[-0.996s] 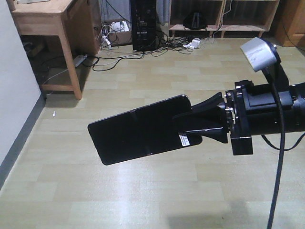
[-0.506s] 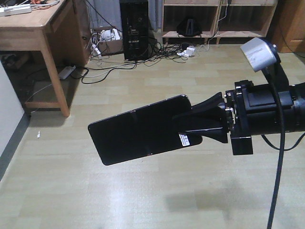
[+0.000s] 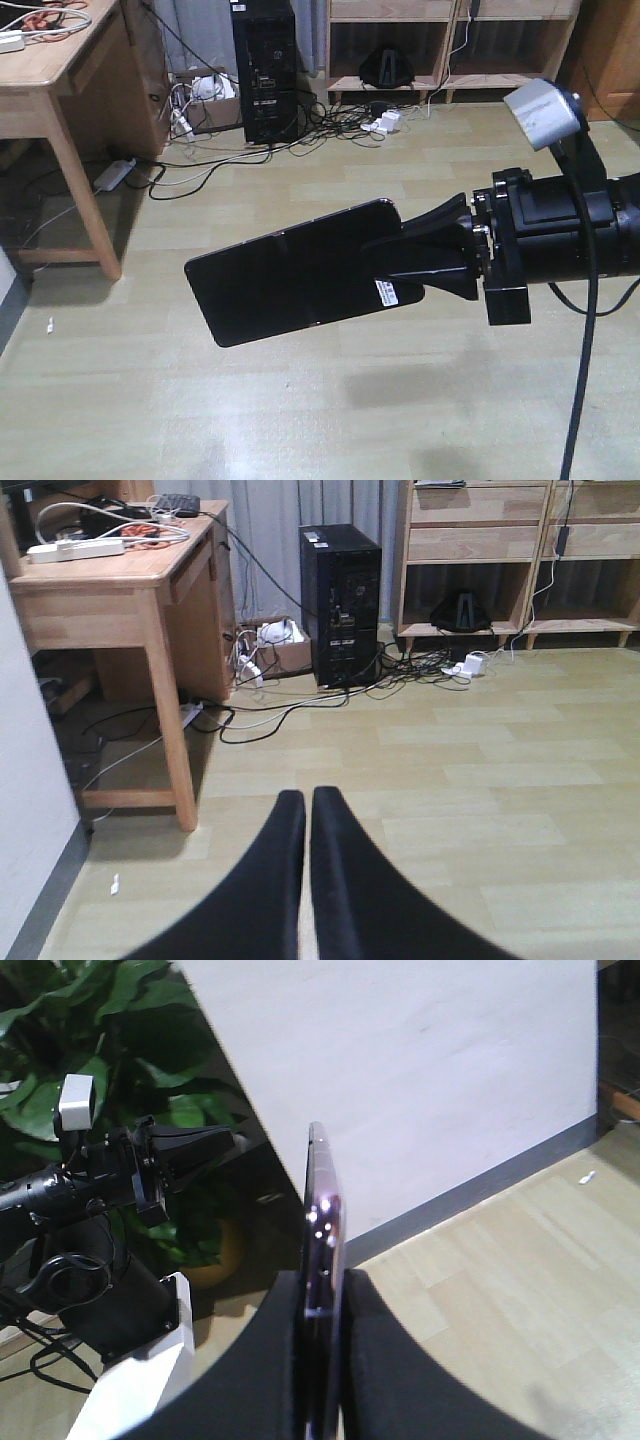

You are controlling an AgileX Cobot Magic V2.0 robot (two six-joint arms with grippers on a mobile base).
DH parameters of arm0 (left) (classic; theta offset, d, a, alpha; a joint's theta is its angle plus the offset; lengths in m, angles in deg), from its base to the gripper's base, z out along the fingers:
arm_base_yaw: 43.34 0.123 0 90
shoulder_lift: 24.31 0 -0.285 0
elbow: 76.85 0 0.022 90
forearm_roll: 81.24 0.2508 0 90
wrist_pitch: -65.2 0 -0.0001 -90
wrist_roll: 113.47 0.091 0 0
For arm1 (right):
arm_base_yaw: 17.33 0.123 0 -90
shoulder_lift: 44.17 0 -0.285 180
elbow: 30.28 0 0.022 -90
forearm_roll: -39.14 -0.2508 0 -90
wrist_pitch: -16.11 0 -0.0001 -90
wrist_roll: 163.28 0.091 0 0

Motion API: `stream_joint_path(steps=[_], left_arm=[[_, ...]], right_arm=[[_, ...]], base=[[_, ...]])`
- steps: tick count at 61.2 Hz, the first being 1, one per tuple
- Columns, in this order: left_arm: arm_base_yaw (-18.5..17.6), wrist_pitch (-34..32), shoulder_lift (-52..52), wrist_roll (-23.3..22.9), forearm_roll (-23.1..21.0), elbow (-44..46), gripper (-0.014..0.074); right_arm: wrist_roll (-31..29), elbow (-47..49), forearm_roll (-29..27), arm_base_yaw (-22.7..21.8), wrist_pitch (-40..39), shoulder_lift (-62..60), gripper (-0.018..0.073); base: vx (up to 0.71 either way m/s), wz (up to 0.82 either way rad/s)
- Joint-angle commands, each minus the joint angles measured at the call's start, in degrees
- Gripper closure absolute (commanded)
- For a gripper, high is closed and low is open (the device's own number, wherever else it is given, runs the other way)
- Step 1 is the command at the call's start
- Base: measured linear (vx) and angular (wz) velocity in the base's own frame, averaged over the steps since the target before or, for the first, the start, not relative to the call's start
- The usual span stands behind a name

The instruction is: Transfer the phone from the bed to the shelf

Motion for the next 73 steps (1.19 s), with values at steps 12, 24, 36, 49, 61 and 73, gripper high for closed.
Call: stream_joint_path(steps=[12,24,36,49,61,73], left_arm=[[-0.28,-3.72,0.27,-0.22,-0.53,-0.15,0.0596],[-0.28,-3.72,0.27,-0.22,-0.53,-0.15,0.0596],[-0.28,-3.72,0.27,-0.22,-0.53,-0.15,0.0596],[-0.28,-3.72,0.27,-0.22,-0.53,-0.15,0.0596],[-0.28,-3.72,0.27,-0.22,-0.53,-0.15,0.0596],[-0.28,-3.72,0.27,-0.22,-0.53,-0.15,0.0596]], right_arm=[[0.05,1.49,-5.77,-0.05,5.11,-1.8,0.0564],[0.05,1.49,-5.77,-0.05,5.11,-1.8,0.0564],[0.05,1.49,-5.77,-0.05,5.11,-1.8,0.0564],[0.05,1.49,-5.76,-0.05,5.05,-1.8,0.0564],[0.05,1.49,-5.76,-0.05,5.05,-1.8,0.0564],[0.05,1.49,-5.76,-0.05,5.05,-1.8,0.0564]], base=[[0.33,-0.09],[0.32,-0.18],[0.31,-0.27],[0.29,-0.36],[0.28,-0.45],[0.27,-0.52]])
